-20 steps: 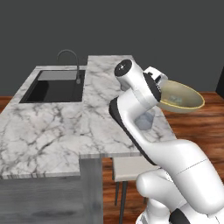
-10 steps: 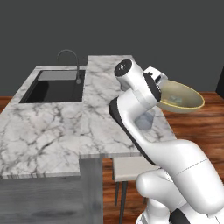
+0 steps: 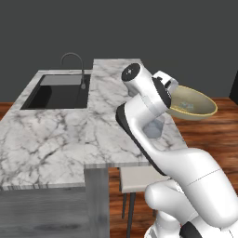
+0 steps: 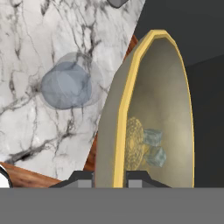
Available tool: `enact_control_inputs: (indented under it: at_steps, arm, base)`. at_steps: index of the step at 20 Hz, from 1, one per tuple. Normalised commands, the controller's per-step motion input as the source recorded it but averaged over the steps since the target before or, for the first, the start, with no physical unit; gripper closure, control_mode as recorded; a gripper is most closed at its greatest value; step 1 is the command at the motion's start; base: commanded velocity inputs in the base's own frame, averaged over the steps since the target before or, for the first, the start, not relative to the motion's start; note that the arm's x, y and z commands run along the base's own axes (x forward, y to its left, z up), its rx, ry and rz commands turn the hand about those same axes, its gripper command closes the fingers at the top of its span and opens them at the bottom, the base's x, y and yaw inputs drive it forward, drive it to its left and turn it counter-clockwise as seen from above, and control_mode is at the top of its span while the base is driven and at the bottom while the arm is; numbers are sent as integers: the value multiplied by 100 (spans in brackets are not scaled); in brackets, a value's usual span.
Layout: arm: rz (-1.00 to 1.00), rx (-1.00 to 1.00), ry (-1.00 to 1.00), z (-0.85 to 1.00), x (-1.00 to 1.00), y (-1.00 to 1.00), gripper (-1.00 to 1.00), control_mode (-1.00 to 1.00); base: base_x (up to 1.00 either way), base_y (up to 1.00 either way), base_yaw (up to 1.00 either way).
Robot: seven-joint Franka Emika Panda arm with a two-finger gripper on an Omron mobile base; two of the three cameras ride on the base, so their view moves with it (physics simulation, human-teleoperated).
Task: There are four ice cubes in the ice bowl. Place two ice cubes in each glass of water.
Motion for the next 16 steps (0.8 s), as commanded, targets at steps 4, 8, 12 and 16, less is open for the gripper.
enact_control_inputs:
  at_steps: [4, 8, 12, 16]
  arm:
    - [0, 0, 0, 0, 0, 0, 100, -100]
    - [0, 0, 0, 0, 0, 0, 100, -100]
    - [0, 0, -2, 0, -3, 14, 100, -100]
    - [0, 0, 0, 15, 10, 82, 100, -100]
  base:
    - [0, 0, 0]
    - [0, 0, 0]
    - [0, 0, 0]
    - [0, 0, 0]
